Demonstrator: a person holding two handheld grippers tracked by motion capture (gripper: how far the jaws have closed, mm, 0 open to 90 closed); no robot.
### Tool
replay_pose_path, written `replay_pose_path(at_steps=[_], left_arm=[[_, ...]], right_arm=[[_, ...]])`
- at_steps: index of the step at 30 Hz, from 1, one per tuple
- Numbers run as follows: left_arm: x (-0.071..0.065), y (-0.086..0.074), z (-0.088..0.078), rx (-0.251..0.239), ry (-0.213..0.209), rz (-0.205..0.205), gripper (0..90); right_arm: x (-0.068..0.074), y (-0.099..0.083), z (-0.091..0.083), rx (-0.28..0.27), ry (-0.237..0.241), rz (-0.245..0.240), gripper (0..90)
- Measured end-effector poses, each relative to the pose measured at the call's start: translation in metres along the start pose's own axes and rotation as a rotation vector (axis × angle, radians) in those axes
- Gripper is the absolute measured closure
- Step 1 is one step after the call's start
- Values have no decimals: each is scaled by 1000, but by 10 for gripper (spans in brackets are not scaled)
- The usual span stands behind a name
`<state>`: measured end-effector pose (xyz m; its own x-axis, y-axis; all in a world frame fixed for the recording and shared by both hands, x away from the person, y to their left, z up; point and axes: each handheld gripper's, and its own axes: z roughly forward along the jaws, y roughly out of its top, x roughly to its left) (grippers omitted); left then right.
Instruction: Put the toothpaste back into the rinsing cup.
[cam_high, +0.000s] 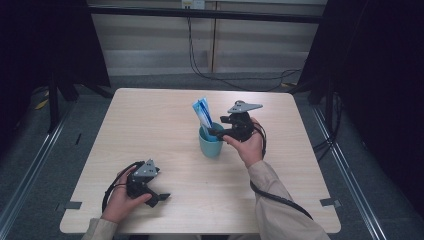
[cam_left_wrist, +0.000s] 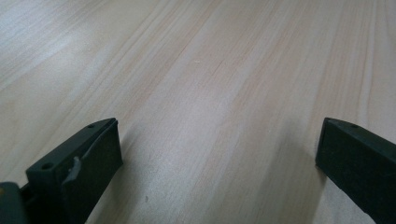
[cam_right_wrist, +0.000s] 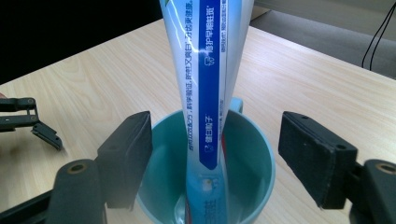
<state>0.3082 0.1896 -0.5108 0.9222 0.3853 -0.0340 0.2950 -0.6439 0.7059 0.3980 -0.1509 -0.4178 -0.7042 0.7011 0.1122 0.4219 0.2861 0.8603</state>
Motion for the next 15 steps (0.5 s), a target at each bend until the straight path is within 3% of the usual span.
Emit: replay_pose_path(at_steps=[15], left_arm=[[0, 0, 0, -1, 0, -1, 0]], right_arm=[[-5, -7, -16, 25, -3, 7, 204]])
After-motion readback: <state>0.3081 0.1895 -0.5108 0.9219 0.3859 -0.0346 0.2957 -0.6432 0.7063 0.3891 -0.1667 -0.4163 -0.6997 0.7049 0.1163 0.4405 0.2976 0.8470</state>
